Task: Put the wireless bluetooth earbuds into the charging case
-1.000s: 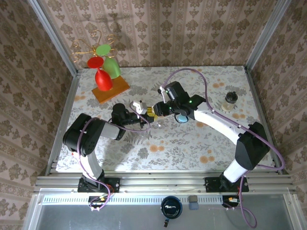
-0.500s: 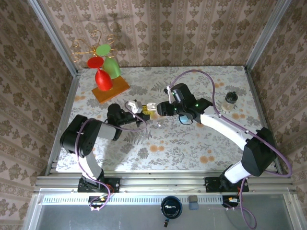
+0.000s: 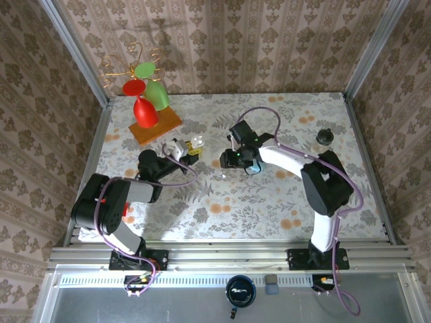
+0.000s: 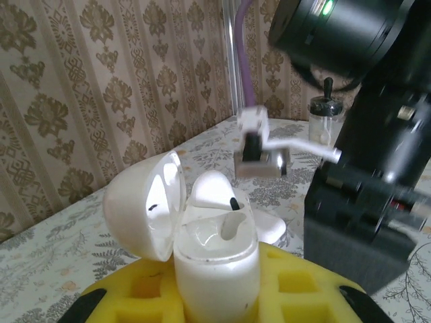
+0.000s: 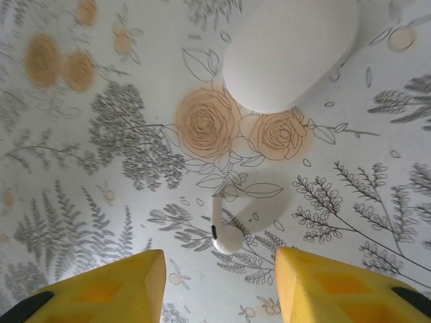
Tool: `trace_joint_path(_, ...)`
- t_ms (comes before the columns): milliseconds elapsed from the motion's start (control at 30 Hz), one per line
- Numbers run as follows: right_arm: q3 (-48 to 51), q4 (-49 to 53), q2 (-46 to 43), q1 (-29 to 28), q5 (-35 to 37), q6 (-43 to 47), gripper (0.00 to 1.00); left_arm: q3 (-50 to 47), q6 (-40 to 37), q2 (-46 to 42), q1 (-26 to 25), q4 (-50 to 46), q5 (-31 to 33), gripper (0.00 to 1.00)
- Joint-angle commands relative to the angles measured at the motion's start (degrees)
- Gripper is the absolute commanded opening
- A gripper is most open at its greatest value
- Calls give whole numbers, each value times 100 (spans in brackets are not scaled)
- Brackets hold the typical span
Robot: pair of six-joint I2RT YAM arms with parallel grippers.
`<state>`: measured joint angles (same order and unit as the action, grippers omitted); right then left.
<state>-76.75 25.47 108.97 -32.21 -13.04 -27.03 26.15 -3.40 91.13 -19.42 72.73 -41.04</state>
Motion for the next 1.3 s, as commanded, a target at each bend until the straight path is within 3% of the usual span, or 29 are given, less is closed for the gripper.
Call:
trace_joint_path(0,-230,204,295,-47,-417,45,48,-75,-182,-168,-14,148,52,3)
trace_joint_path(933,-119,-148,523,-539,-1104,74,47,-66,-179,-108,61,161,377,4)
trace_joint_path(1267,-352,317,379,-369,-251,496,47,-102,-185,-125,184,154,377,4)
